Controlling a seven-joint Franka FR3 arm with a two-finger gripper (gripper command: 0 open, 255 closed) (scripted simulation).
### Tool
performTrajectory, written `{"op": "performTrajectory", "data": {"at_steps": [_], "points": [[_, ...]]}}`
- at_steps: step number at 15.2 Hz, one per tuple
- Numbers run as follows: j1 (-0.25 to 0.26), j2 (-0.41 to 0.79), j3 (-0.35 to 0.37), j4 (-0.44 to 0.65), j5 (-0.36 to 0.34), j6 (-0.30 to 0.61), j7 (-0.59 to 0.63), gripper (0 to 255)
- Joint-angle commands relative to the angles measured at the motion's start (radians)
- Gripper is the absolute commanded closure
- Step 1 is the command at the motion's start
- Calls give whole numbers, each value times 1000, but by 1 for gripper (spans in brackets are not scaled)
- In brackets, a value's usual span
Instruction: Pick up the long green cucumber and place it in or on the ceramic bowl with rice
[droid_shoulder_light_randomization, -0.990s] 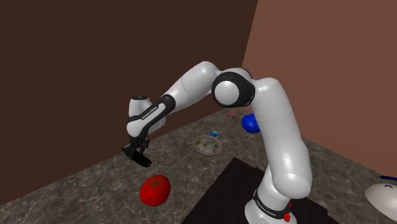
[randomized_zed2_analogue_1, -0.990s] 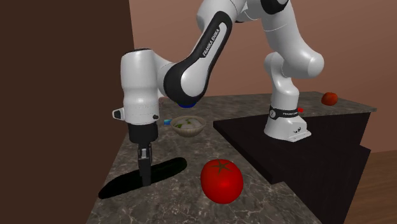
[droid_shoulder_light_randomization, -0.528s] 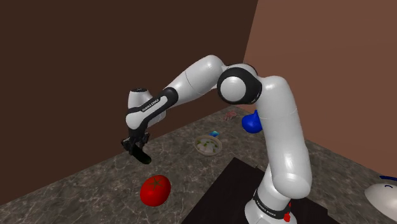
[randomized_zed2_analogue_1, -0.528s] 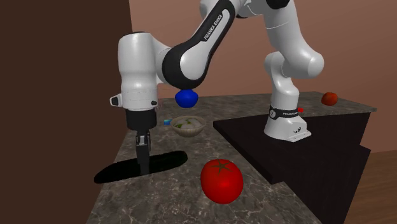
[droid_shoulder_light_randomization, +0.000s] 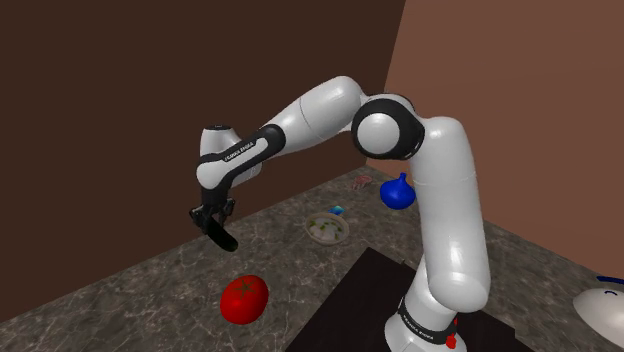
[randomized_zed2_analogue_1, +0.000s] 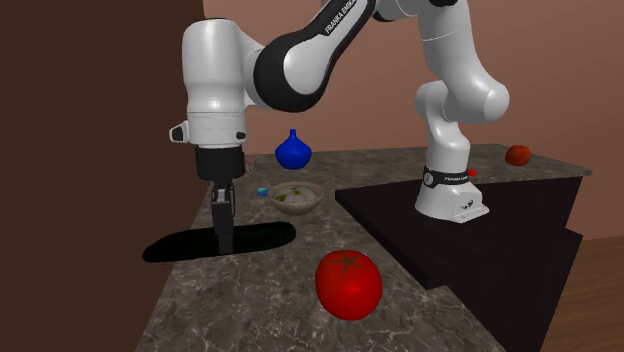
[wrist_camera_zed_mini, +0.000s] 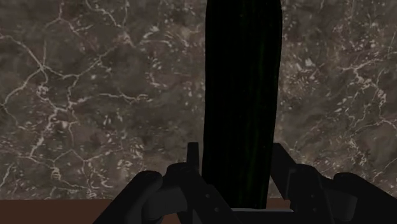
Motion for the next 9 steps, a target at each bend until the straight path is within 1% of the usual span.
{"op": "performTrajectory", "data": {"at_steps": [1, 5, 9], "points": [[1, -15, 1, 10, 0, -24, 4, 255], [0, -39, 1, 20, 0, -59, 6, 255], [-54, -143, -7, -138, 26, -11, -72, 255]]}}
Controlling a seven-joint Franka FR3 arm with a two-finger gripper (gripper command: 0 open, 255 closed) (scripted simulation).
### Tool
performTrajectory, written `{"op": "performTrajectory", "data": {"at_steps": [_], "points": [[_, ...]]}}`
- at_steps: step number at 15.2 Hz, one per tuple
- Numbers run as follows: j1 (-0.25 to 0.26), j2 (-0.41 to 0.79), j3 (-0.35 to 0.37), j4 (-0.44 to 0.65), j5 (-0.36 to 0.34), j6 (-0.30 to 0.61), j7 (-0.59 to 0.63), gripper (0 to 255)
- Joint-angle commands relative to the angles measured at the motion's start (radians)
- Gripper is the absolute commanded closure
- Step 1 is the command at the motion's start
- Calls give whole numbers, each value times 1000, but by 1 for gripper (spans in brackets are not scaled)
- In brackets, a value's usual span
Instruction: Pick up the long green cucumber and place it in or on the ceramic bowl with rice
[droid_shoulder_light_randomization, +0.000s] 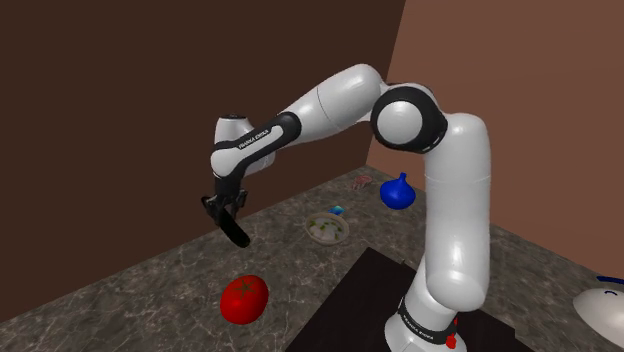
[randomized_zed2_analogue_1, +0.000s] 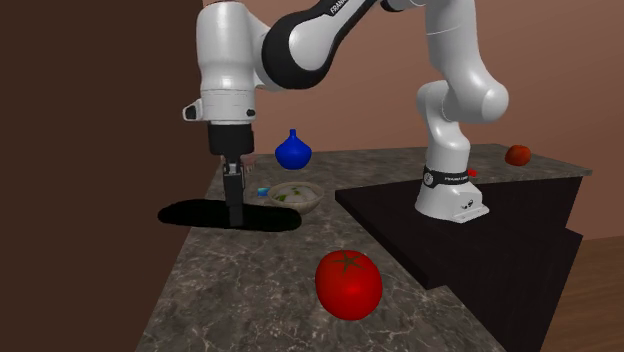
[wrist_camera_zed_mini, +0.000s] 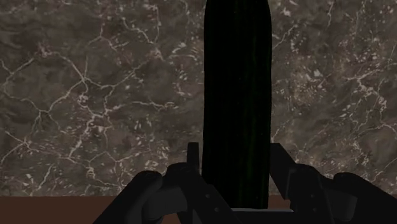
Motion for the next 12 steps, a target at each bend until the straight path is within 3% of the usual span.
{"op": "performTrajectory", "data": {"at_steps": [1, 12], "points": [[-25, -46, -5, -68, 12, 21, -39, 255], [-165, -274, -74, -382, 72, 81, -292, 255]]}}
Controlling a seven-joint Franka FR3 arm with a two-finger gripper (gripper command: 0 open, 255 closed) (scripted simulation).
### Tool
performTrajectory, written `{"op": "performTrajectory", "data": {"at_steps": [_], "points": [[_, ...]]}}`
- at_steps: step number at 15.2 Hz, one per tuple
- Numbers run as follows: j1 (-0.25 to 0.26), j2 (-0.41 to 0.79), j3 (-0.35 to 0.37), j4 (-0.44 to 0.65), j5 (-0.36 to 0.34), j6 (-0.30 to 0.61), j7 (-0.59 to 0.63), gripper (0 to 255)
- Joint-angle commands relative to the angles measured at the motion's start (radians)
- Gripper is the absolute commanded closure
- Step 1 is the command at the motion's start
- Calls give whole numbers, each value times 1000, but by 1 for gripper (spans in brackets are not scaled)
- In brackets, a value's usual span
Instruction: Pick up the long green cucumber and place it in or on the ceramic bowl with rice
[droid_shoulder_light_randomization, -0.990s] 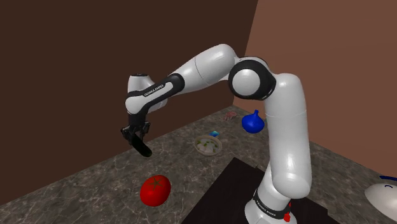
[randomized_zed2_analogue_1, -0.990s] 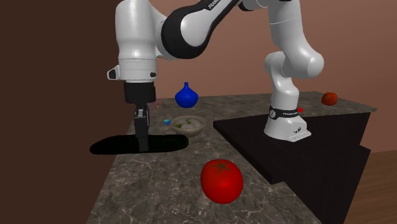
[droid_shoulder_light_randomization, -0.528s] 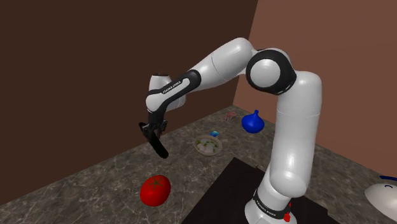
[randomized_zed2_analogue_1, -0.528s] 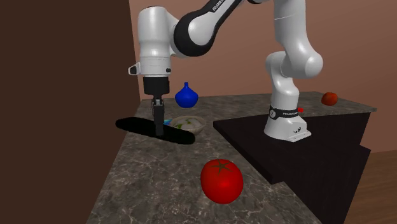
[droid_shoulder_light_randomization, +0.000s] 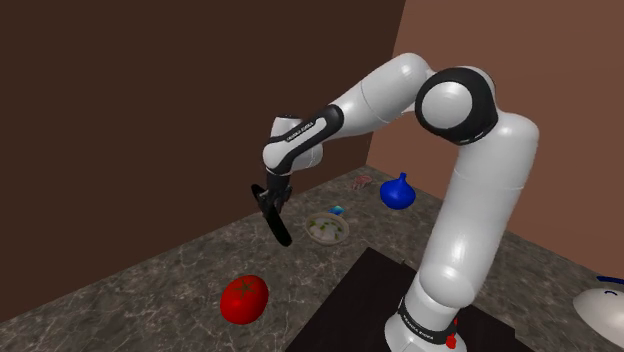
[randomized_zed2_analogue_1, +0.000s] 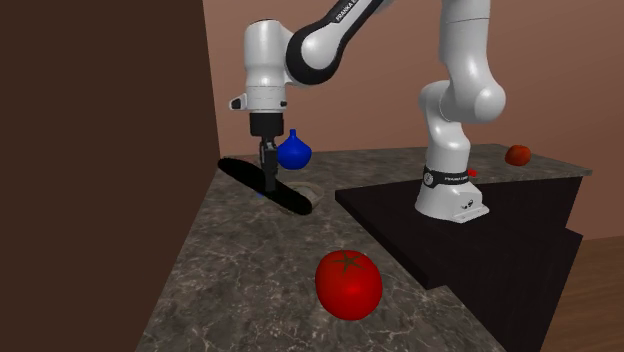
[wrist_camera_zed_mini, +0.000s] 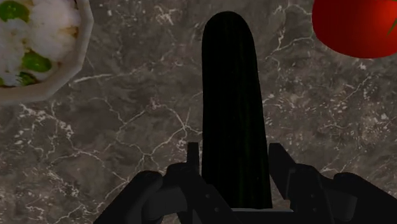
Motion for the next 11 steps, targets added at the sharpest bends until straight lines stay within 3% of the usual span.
{"op": "performTrajectory", "data": {"at_steps": [1, 11], "points": [[-25, -32, -19, -43, 7, 6, -52, 255], [-151, -166, -143, -200, 3, 0, -299, 255]]}}
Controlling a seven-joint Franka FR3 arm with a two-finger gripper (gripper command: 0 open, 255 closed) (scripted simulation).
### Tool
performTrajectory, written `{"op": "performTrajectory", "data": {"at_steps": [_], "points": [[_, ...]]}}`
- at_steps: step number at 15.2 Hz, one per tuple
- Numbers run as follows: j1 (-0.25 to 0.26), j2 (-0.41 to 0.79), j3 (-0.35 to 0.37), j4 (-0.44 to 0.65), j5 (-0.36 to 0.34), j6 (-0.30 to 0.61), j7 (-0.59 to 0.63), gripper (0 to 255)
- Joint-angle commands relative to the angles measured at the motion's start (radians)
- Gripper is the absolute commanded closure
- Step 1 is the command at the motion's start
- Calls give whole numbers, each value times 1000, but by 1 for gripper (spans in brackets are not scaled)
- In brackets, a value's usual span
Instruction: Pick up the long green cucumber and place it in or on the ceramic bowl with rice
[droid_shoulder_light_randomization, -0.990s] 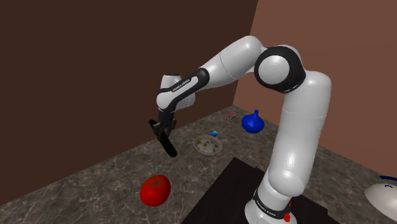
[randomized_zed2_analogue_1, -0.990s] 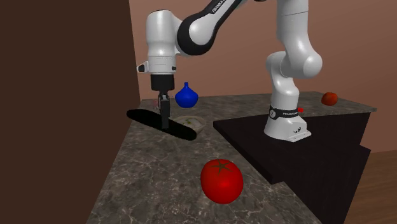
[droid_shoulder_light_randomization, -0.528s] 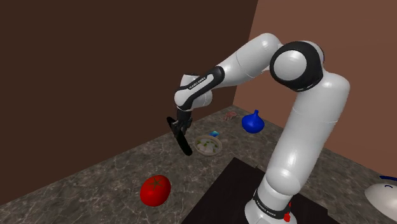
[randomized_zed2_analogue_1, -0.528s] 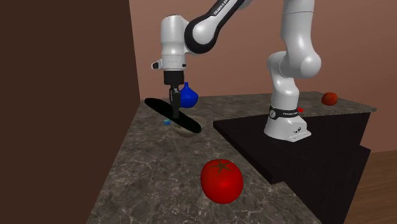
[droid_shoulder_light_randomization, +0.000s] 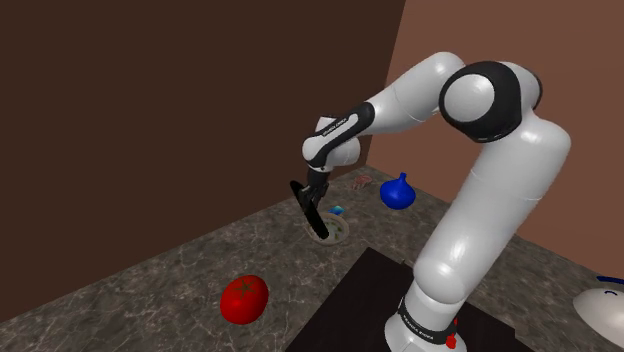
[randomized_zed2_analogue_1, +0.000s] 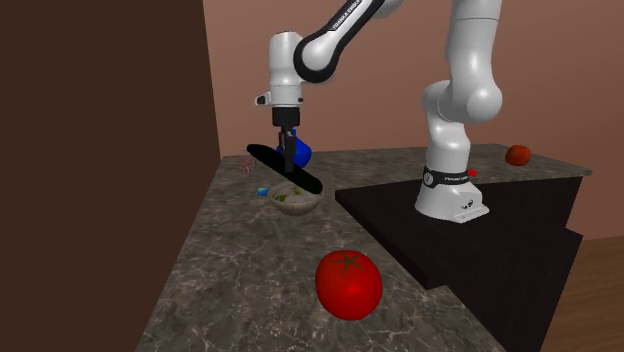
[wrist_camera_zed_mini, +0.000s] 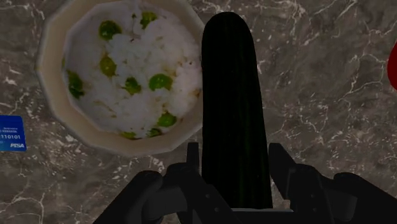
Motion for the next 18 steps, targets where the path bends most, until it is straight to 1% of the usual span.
{"op": "performTrajectory", "data": {"at_steps": [1, 6, 18], "points": [[-26, -30, -28, -29, -7, -6, -50, 255], [-94, -61, -105, -58, -30, -22, -176, 255], [-83, 86, -103, -89, 57, 148, -253, 255]]}}
